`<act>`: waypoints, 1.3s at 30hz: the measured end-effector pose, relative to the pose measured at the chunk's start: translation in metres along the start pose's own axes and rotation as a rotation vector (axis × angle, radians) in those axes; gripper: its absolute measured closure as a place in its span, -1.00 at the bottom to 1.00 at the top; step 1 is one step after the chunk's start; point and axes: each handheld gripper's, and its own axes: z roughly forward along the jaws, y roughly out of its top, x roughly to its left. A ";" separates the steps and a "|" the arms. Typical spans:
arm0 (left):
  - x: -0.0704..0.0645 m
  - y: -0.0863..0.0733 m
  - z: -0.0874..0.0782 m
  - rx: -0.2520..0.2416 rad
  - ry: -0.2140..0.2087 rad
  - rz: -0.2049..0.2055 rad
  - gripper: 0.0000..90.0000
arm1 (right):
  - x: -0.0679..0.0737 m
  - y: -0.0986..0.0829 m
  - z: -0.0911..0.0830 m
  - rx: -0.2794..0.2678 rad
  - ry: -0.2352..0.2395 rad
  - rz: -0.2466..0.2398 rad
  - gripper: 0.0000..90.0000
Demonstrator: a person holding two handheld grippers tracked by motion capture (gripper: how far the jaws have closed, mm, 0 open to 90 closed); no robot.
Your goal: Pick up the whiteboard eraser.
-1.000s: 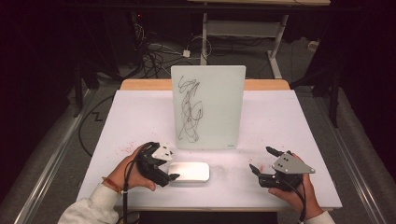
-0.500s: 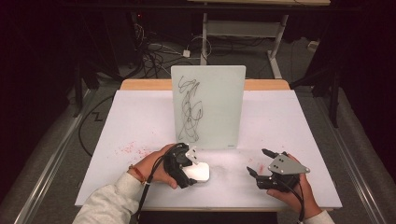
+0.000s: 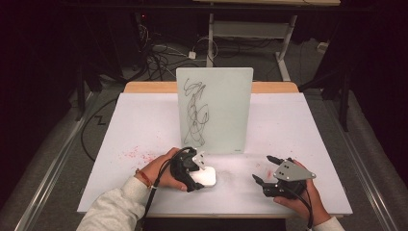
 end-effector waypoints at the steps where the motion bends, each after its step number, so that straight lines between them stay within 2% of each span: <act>1: 0.000 0.000 -0.002 -0.003 0.007 -0.010 -0.38 | 0.000 0.000 0.000 -0.001 0.003 0.000 -0.47; 7: -0.001 0.000 -0.007 -0.033 0.029 -0.020 -0.37 | 0.001 0.000 0.000 0.002 0.002 -0.004 -0.47; 10: -0.001 -0.002 -0.012 -0.094 0.062 -0.055 -0.37 | 0.001 0.001 0.000 -0.001 0.003 -0.008 -0.47; 11: -0.003 -0.004 -0.017 -0.125 0.100 -0.061 -0.37 | 0.001 0.001 -0.001 0.000 -0.001 -0.012 -0.47; 12: -0.003 -0.004 -0.017 -0.125 0.100 -0.061 -0.37 | 0.001 0.001 -0.001 -0.002 -0.002 -0.014 -0.47; 14: -0.003 -0.006 -0.021 -0.155 0.148 -0.088 -0.37 | 0.000 0.001 -0.001 -0.002 -0.005 -0.014 -0.47; 15: -0.004 -0.009 -0.027 -0.191 0.184 -0.101 -0.36 | 0.000 0.001 -0.001 -0.007 -0.011 -0.013 -0.47; 17: -0.005 -0.010 -0.030 -0.209 0.198 -0.114 -0.36 | -0.001 0.001 -0.002 -0.012 -0.014 -0.011 -0.47; 20: -0.009 -0.016 -0.038 -0.258 0.267 -0.141 -0.36 | -0.002 0.002 -0.001 -0.016 -0.026 -0.009 -0.47; 21: -0.009 -0.016 -0.038 -0.258 0.267 -0.141 -0.36 | -0.002 0.002 -0.001 -0.016 -0.026 -0.009 -0.47; 22: -0.011 -0.019 -0.041 -0.284 0.296 -0.156 -0.36 | -0.003 0.003 -0.001 -0.017 -0.028 -0.009 -0.47; 23: -0.011 -0.019 -0.041 -0.284 0.296 -0.156 -0.36 | -0.003 0.004 -0.001 -0.018 -0.031 -0.007 -0.47; 24: -0.012 -0.022 -0.043 -0.307 0.323 -0.177 -0.36 | -0.004 0.004 0.000 -0.021 -0.032 -0.006 -0.47; 31: -0.013 -0.030 -0.049 -0.365 0.361 -0.229 -0.36 | -0.007 0.007 0.002 -0.038 -0.037 -0.004 -0.47; 39: -0.010 -0.035 -0.052 -0.390 0.407 -0.263 -0.36 | -0.007 0.007 0.003 -0.039 -0.043 -0.004 -0.47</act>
